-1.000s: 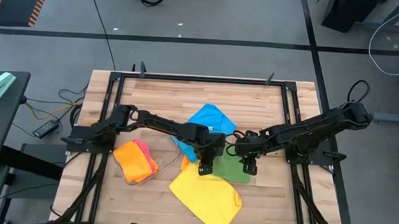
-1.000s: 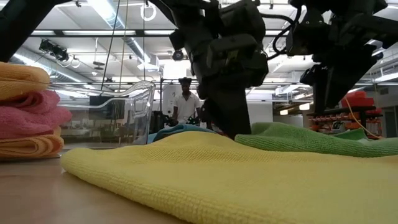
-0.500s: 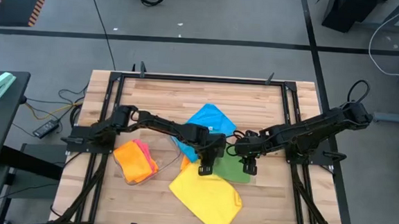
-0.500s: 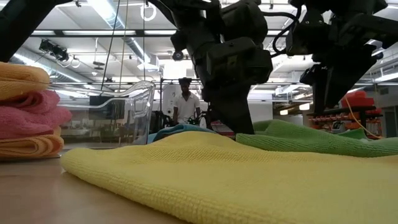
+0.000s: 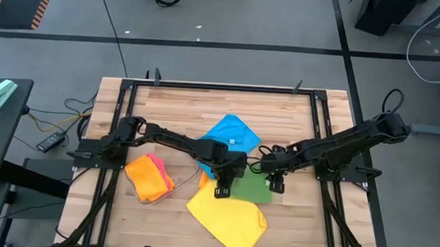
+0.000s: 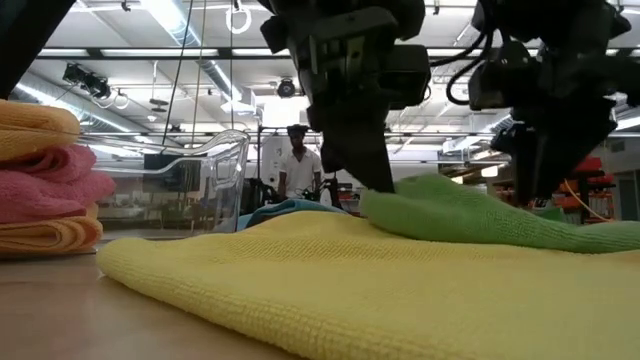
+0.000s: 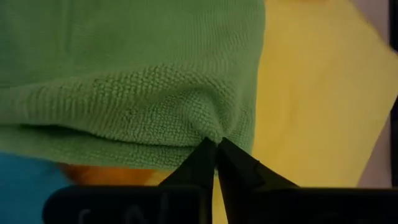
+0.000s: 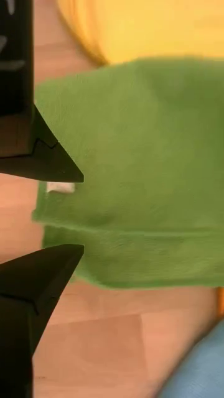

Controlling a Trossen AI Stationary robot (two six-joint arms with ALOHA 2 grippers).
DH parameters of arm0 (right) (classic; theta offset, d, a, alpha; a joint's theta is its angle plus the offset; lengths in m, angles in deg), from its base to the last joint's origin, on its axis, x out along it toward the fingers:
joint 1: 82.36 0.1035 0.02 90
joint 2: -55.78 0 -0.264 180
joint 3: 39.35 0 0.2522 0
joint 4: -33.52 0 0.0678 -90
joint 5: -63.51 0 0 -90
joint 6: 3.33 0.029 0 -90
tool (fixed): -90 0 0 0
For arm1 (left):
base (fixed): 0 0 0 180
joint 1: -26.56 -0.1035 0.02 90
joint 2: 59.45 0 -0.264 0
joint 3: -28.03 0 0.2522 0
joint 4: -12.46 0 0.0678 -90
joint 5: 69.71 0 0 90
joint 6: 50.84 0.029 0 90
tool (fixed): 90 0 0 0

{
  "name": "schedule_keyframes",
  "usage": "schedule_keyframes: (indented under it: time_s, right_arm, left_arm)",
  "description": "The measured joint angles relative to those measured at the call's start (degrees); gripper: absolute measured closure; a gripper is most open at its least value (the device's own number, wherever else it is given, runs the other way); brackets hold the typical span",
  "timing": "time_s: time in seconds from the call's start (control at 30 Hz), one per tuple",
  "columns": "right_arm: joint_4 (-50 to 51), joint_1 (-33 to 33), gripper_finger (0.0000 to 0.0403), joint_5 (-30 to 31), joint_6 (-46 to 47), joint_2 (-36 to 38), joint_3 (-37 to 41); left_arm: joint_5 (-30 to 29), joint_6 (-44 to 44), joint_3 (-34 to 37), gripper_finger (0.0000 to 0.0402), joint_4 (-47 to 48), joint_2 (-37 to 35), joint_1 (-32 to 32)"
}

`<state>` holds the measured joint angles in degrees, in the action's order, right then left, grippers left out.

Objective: Fold microfiber towels
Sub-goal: Fold the green microfiber cloth

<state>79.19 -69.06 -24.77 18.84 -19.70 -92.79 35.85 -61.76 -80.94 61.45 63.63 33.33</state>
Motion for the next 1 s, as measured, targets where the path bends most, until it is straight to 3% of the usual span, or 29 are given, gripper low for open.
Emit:
schedule_keyframes:
  time_s: [0.17, 0.3, 0.4, 0.57, 0.83, 1.0]
  right_arm:
    - [-1.8, 0.2, 0.0227, 0.6, 0.1, 0.0, 2.5]
    - [-3.3, 0.7, 0.0254, 1.9, -0.9, 0.0, 4.2]
    - [-5.5, 0.8, 0.0293, 2.0, -2.3, 0.0, 5.2]
    - [-6.8, 0.8, 0.039, 1.0, -4.2, 0.0, 6.0]
    - [1.6, -1.1, 0.0399, 5.0, -5.6, 2.4, 0.5]
    - [4.0, -4.8, 0.04, 6.7, -4.3, 3.3, 1.5]
  left_arm:
    - [-0.8, -0.5, 0.0, 0.0379, 0.4, 0.6, 0.6]
    - [-2.4, -0.4, 0.0, 0.039, 0.7, 0.6, 0.6]
    - [-2.8, -0.4, 0.0, 0.0388, 0.8, 0.5, 0.6]
    - [-2.9, 0.1, 0.0, 0.0367, 0.8, 0.5, 0.6]
    - [-2.9, -0.2, 0.0, 0.0373, 3.4, 0.5, 0.8]
    - [-3.1, -0.4, 0.0, 0.038, 4.0, 0.5, 2.2]
